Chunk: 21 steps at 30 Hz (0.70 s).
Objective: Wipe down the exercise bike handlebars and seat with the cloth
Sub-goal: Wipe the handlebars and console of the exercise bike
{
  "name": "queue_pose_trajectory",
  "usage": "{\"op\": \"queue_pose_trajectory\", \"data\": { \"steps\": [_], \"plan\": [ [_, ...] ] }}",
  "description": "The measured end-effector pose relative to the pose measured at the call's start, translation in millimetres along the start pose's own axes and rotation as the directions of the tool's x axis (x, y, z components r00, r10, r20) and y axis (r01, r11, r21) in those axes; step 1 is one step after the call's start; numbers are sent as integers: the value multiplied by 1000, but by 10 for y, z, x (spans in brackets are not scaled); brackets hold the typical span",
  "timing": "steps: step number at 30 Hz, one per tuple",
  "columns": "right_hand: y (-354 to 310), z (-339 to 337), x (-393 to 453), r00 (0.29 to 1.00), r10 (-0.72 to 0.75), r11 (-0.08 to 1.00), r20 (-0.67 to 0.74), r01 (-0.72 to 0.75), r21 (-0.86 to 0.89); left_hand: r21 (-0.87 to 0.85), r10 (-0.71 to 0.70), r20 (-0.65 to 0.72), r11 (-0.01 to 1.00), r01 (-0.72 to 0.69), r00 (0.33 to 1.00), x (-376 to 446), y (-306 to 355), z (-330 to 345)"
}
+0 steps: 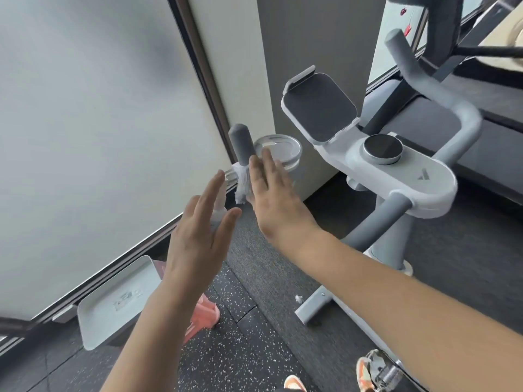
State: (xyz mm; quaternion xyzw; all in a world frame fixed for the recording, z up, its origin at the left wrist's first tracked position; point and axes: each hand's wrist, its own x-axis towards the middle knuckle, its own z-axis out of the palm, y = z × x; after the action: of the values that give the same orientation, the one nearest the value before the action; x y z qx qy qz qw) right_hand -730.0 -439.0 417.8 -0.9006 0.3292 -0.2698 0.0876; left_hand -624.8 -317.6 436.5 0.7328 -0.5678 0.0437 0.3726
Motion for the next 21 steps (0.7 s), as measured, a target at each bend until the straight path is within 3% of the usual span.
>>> {"op": "queue_pose_trajectory", "data": {
  "steps": [5, 14, 21],
  "plan": [
    [219, -132, -761, 992, 24, 995, 127, -11, -102, -70, 36, 34, 997, -34, 999, -17, 149, 151],
    [990, -461, -1446, 976, -206, 942, 70, 217, -256, -91, 110, 12, 990, -108, 994, -6, 721, 481],
    [1776, -747, -1489, 964, -240, 918, 119, 265, -294, -43, 59, -5, 997, -59, 998, 24, 1356, 851]
  ]
}}
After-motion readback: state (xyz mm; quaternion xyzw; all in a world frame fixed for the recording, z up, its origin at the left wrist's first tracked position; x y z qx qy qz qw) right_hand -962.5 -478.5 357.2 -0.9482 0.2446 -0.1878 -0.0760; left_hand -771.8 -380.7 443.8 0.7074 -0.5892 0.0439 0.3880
